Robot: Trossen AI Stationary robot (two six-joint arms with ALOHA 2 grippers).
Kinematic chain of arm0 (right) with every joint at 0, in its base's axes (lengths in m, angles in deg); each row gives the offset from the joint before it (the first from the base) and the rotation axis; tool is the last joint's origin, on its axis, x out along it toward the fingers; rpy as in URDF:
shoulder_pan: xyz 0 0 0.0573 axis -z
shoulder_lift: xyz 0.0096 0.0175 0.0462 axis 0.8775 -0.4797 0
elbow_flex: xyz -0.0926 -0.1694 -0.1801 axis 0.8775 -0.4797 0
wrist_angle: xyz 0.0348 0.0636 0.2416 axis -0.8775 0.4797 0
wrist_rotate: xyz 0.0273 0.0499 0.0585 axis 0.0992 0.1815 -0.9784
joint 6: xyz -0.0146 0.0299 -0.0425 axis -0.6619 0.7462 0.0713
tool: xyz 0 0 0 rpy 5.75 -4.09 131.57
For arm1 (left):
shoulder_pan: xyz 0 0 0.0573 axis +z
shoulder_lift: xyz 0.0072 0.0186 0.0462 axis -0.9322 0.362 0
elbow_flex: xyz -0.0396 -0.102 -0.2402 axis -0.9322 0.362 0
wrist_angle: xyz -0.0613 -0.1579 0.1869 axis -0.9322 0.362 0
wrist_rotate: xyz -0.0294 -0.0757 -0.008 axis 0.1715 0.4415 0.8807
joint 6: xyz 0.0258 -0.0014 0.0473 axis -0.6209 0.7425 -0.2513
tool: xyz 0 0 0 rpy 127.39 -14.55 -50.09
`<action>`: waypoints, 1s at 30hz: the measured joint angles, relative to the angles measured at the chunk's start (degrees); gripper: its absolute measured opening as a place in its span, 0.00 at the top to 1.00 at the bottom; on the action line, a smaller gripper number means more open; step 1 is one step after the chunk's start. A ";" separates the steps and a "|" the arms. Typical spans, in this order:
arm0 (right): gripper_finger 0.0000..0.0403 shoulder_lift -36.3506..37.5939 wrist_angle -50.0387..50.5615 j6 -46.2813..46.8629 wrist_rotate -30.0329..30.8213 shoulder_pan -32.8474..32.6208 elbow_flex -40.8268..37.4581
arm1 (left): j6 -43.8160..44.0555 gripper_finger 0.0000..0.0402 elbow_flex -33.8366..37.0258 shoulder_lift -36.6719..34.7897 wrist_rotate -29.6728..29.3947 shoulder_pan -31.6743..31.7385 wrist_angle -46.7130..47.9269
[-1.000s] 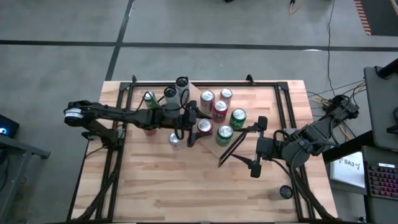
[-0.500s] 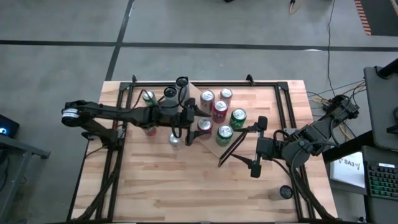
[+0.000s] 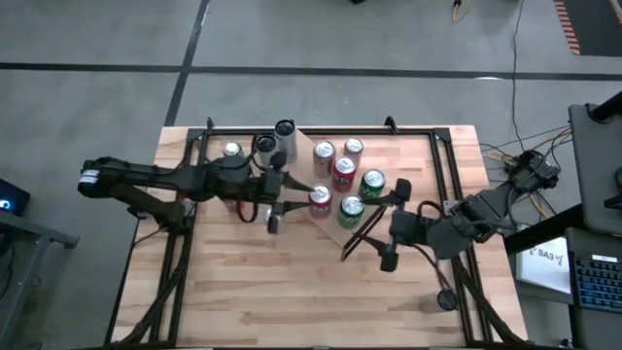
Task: Place canned beverage on shelf
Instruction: Put the right orange soda can on the shelf aligned with the other orange soda can
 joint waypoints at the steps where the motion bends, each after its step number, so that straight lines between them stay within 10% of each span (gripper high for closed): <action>1: 0.23 -0.37 0.01 -0.30 -0.16 0.67 0.13 | 0.05 0.71 0.01 -0.83 -0.99 -0.56 1.37; 5: 0.41 -1.23 -0.22 -0.62 -0.51 4.00 0.41 | 0.70 0.96 0.21 -2.69 -2.93 -2.86 5.14; 15: 0.93 -1.47 1.10 1.53 -21.25 16.63 0.41 | 1.76 1.00 4.17 -1.37 -11.43 -6.75 7.09; 30: 0.98 -6.12 -3.11 -4.64 -27.54 27.97 0.50 | -6.64 1.00 8.33 -1.24 -13.51 -7.33 8.44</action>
